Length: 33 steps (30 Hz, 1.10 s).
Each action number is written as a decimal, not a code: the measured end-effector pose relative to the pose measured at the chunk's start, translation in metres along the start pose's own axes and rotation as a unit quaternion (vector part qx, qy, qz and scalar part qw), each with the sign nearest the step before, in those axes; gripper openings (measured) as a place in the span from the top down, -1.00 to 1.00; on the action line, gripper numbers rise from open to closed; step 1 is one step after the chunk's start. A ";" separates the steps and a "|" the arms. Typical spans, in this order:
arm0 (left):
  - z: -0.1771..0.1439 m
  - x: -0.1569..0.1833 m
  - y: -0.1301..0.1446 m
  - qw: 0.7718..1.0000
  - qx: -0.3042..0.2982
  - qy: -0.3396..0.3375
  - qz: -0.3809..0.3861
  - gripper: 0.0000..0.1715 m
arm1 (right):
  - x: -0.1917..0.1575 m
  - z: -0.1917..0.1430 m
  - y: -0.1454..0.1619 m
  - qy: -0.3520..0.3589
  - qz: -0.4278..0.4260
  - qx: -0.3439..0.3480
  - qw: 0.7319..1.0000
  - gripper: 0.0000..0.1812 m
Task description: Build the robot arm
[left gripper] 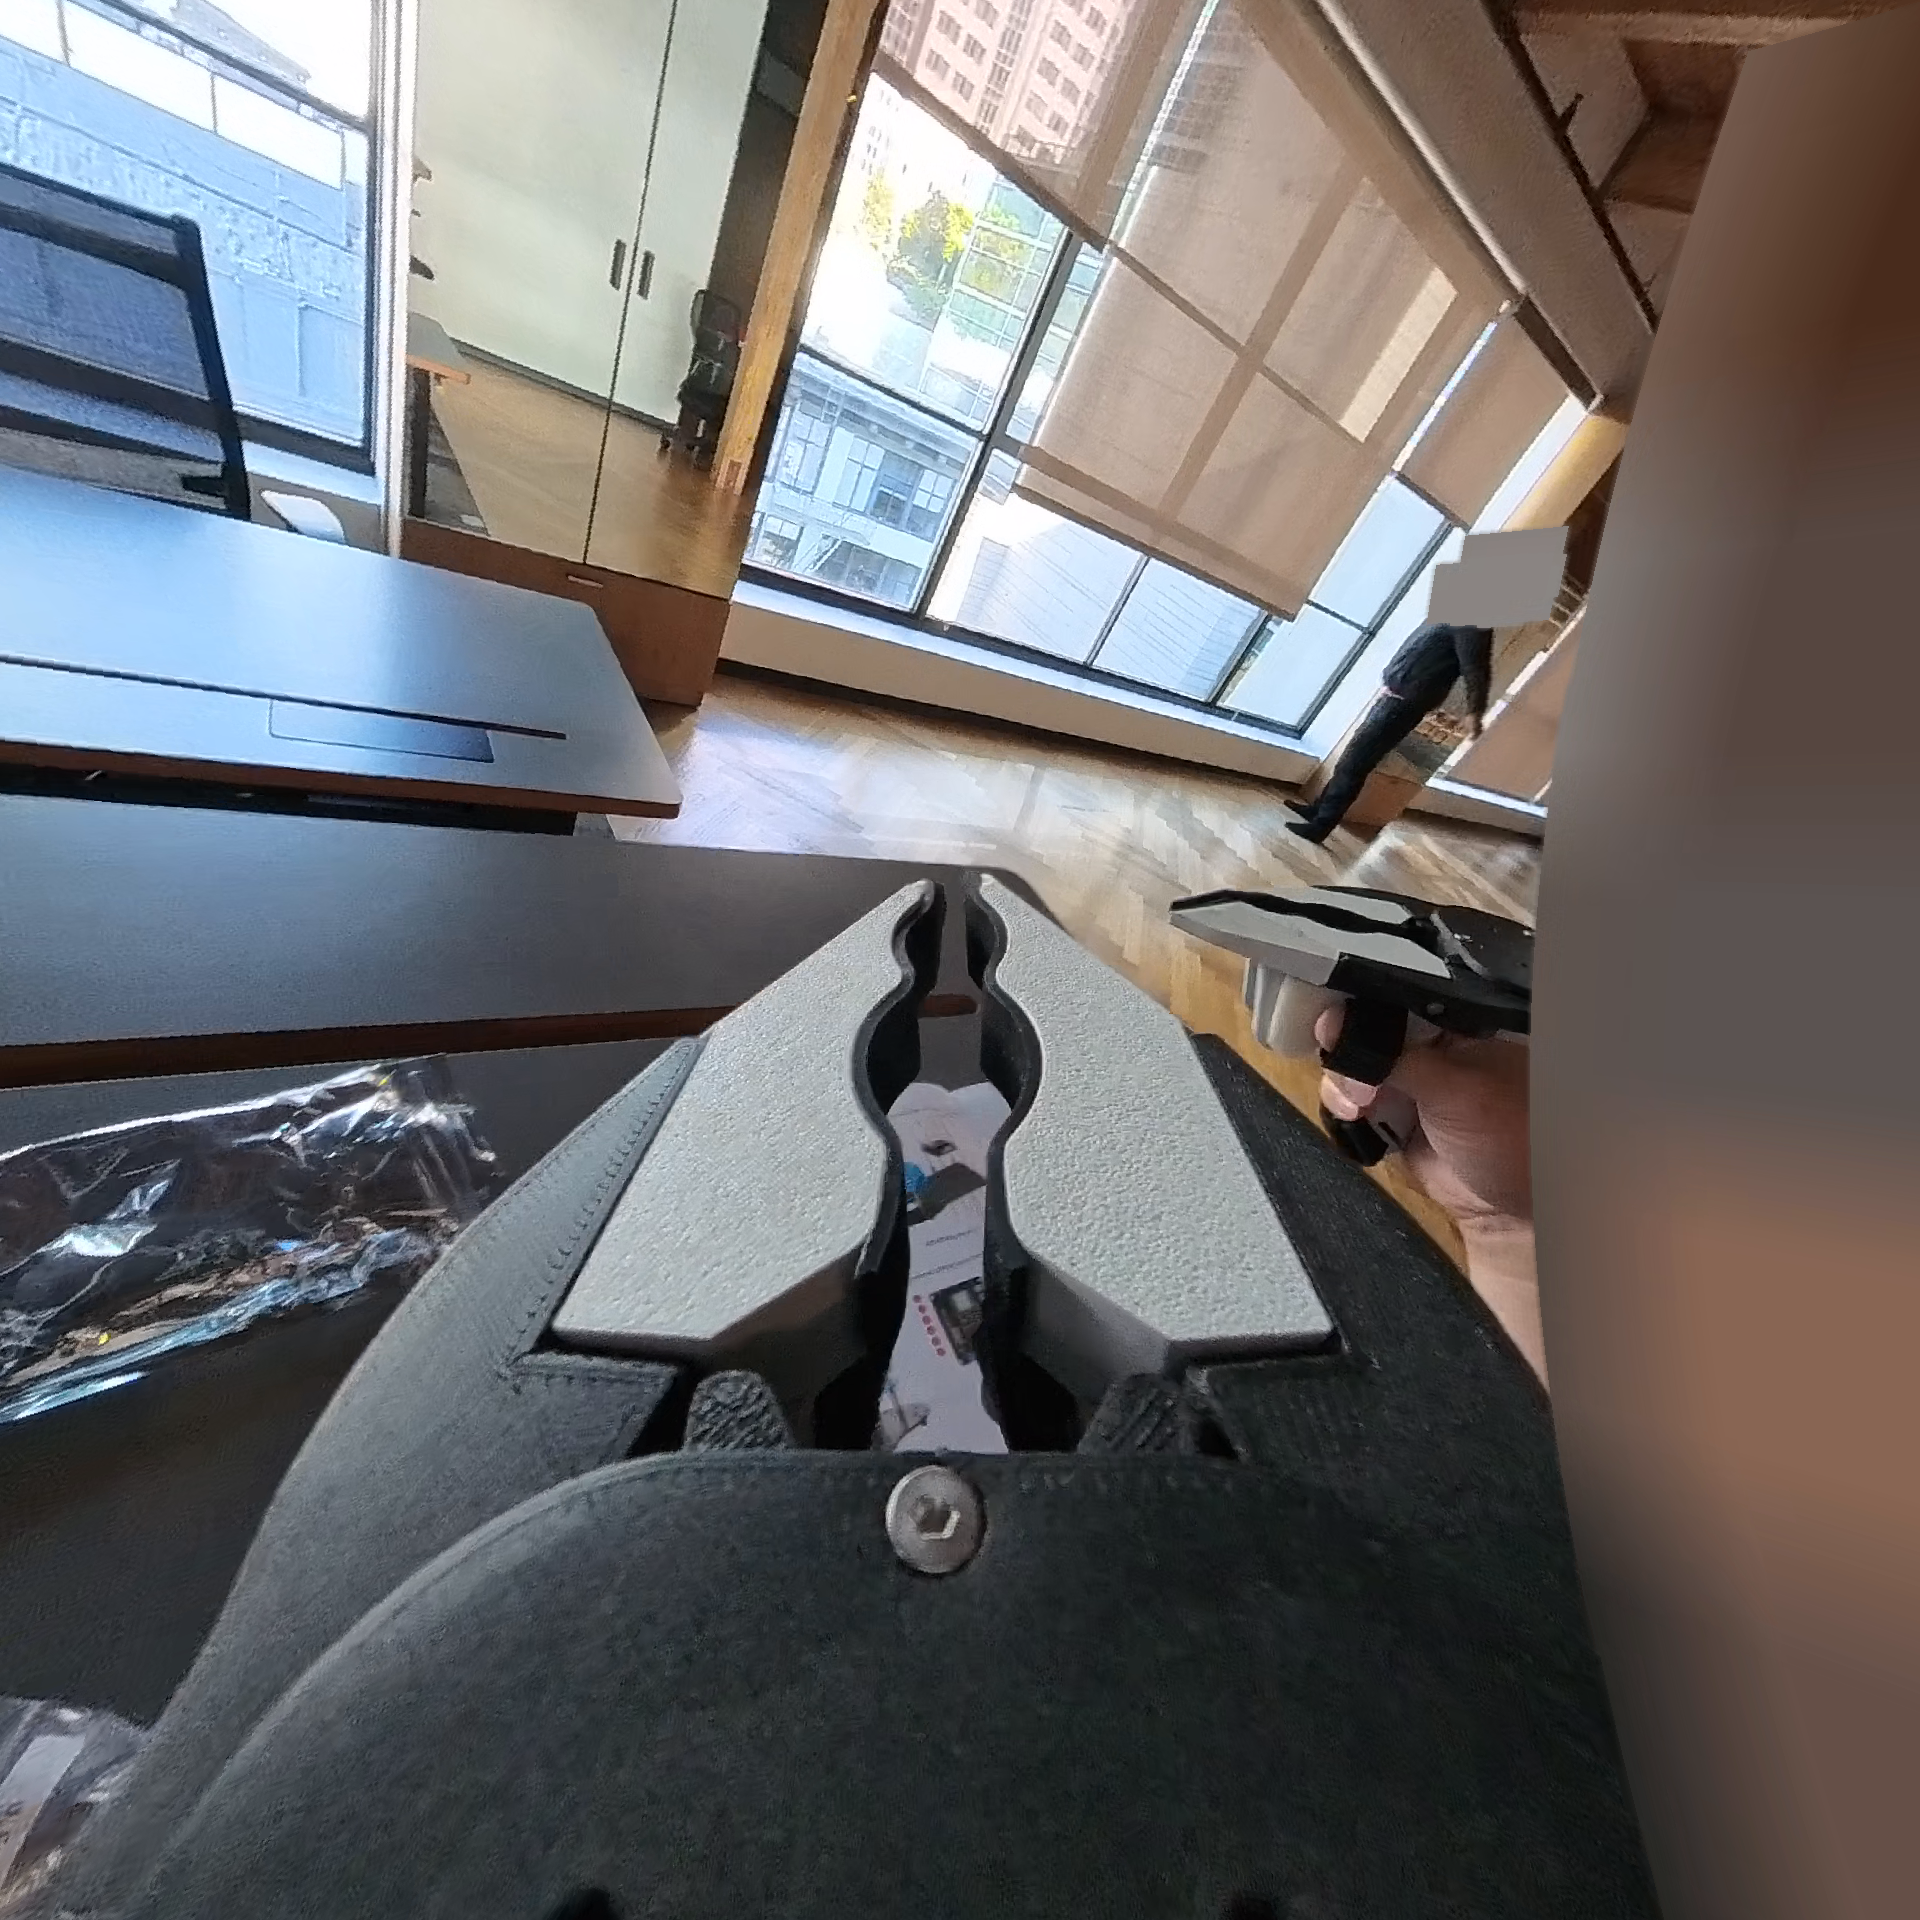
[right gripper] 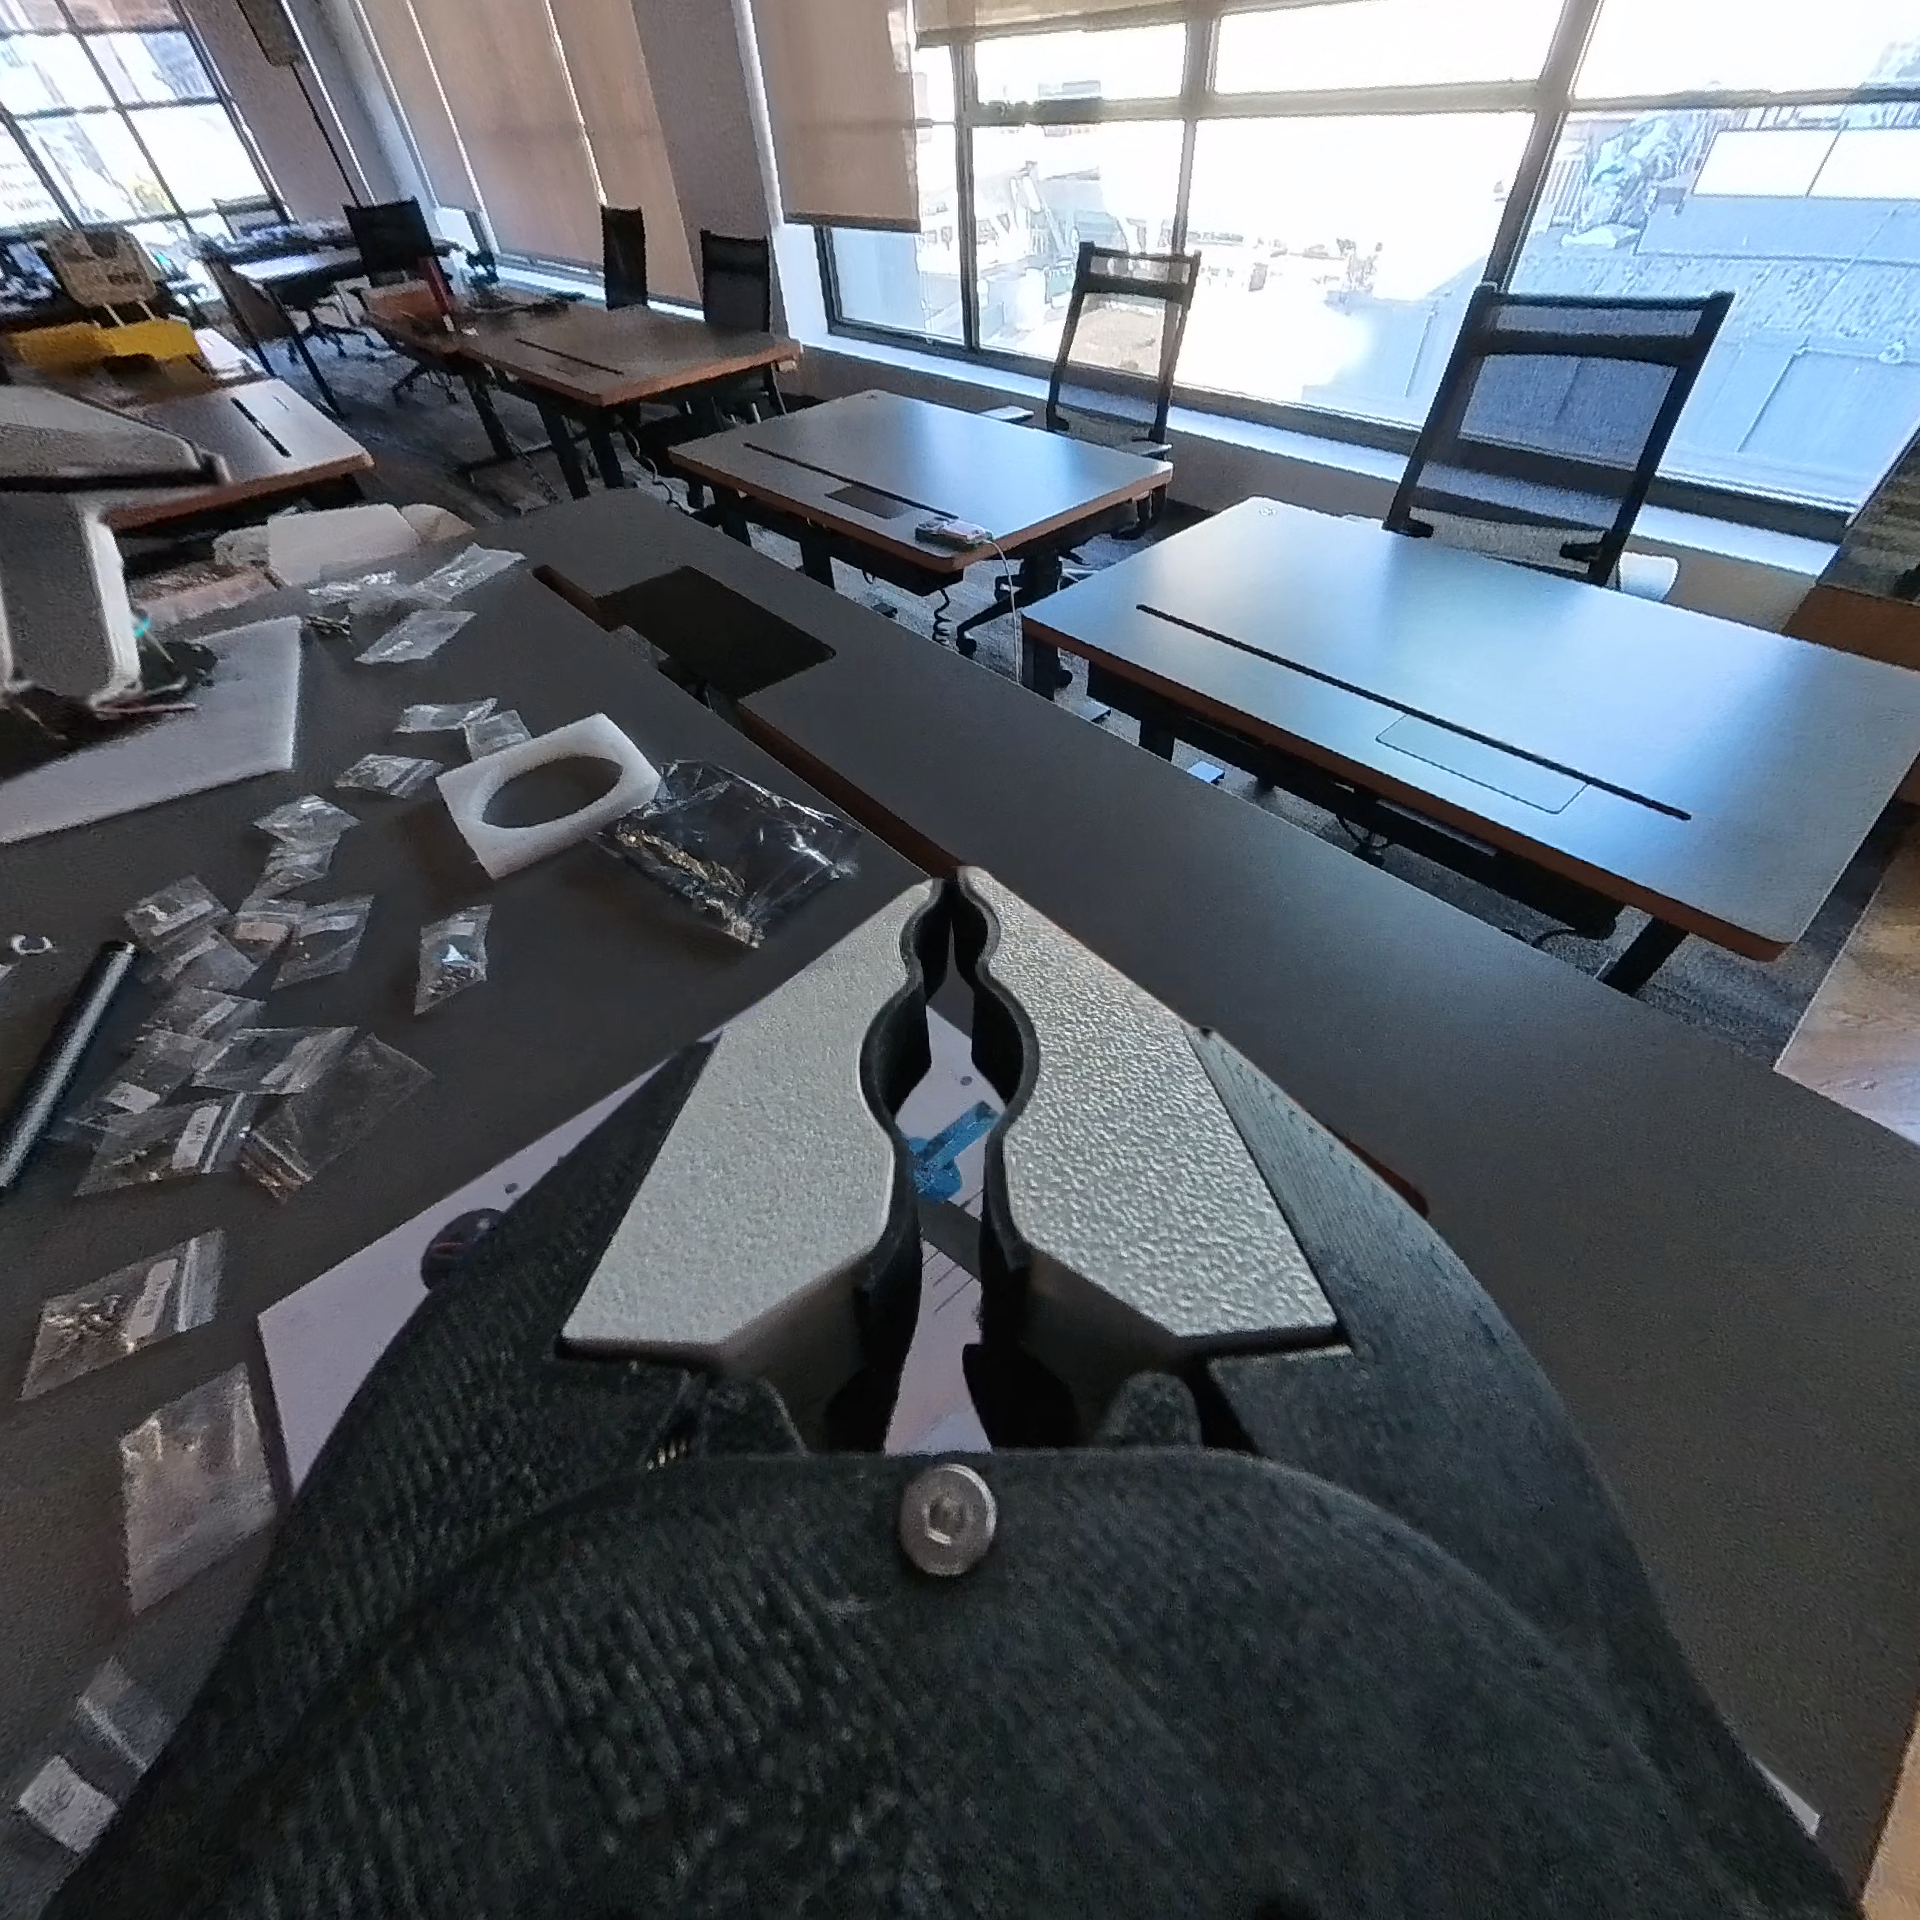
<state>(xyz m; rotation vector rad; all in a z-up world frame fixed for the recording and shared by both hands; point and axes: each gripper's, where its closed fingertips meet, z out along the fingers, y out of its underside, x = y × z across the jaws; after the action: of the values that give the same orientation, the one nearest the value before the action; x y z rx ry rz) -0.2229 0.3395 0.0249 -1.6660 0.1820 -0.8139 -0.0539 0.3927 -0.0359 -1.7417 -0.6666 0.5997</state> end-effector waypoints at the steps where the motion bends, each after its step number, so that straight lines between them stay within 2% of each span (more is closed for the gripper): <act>1: -0.001 0.008 -0.003 1.000 0.004 0.010 0.006 0.99 | -0.002 -0.003 -0.005 -0.001 -0.001 0.010 1.000 1.00; 4: -0.014 0.028 -0.018 0.999 0.030 0.034 0.020 0.98 | -0.012 -0.012 -0.024 -0.010 -0.006 0.042 0.999 1.00; 7: -0.042 0.058 -0.034 0.993 0.080 0.081 -0.001 0.96 | -0.018 -0.016 -0.031 -0.003 -0.029 0.052 0.998 1.00; 10: -0.093 0.081 -0.027 0.989 0.101 0.109 -0.015 0.95 | -0.047 -0.026 -0.044 -0.019 -0.051 0.062 0.997 1.00; 12: -0.144 0.087 -0.014 0.991 0.084 0.105 0.014 0.92 | -0.073 -0.031 -0.044 -0.004 -0.103 0.069 0.992 1.00; 14: -0.210 0.067 0.006 0.994 0.039 0.041 0.090 0.88 | -0.104 -0.026 -0.033 0.011 -0.147 0.046 0.988 1.00; 17: -0.348 -0.002 0.026 0.977 0.000 -0.132 0.167 0.78 | -0.193 -0.003 -0.022 -0.049 -0.165 0.034 0.985 1.00; 19: -0.450 -0.041 0.044 0.965 -0.019 -0.211 0.155 0.79 | -0.261 0.017 -0.017 -0.087 -0.174 0.031 0.980 1.00; 22: -0.592 -0.085 0.073 0.954 -0.032 -0.281 0.101 0.74 | -0.360 0.048 -0.020 -0.098 -0.188 0.053 0.976 1.00; 24: -0.667 -0.108 0.080 0.948 -0.020 -0.307 0.081 0.77 | -0.415 0.070 -0.026 -0.082 -0.189 0.079 0.975 1.00; 25: -0.694 -0.118 0.082 0.948 -0.025 -0.310 0.070 0.77 | -0.435 0.082 -0.029 -0.069 -0.180 0.087 0.977 1.00; 27: -0.731 -0.134 0.084 0.947 -0.049 -0.310 0.060 0.77 | -0.479 0.106 -0.028 -0.105 -0.143 0.066 0.982 0.97; 29: -0.745 -0.150 0.082 0.946 -0.077 -0.305 0.076 0.77 | -0.504 0.122 -0.011 -0.139 -0.142 0.000 0.980 0.89; 30: -0.744 -0.158 0.083 0.947 -0.095 -0.296 0.085 0.79 | -0.507 0.124 0.002 -0.138 -0.151 -0.036 0.978 0.78; 31: -0.740 -0.170 0.087 0.945 -0.115 -0.292 0.087 0.90 | -0.509 0.124 0.017 -0.137 -0.155 -0.066 0.976 0.70; 32: -0.731 -0.183 0.092 0.944 -0.135 -0.289 0.081 1.00 | -0.511 0.122 0.031 -0.141 -0.151 -0.082 0.975 0.71; 33: -0.715 -0.194 0.097 0.948 -0.152 -0.270 0.067 1.00 | -0.514 0.119 0.047 -0.156 -0.139 -0.095 0.973 0.71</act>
<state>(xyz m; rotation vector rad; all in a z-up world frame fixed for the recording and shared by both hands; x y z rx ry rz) -0.7635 -0.1578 -0.1129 -2.0803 0.0351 -0.2092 -0.4956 0.1031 -0.0797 -1.7024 -1.2002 0.6353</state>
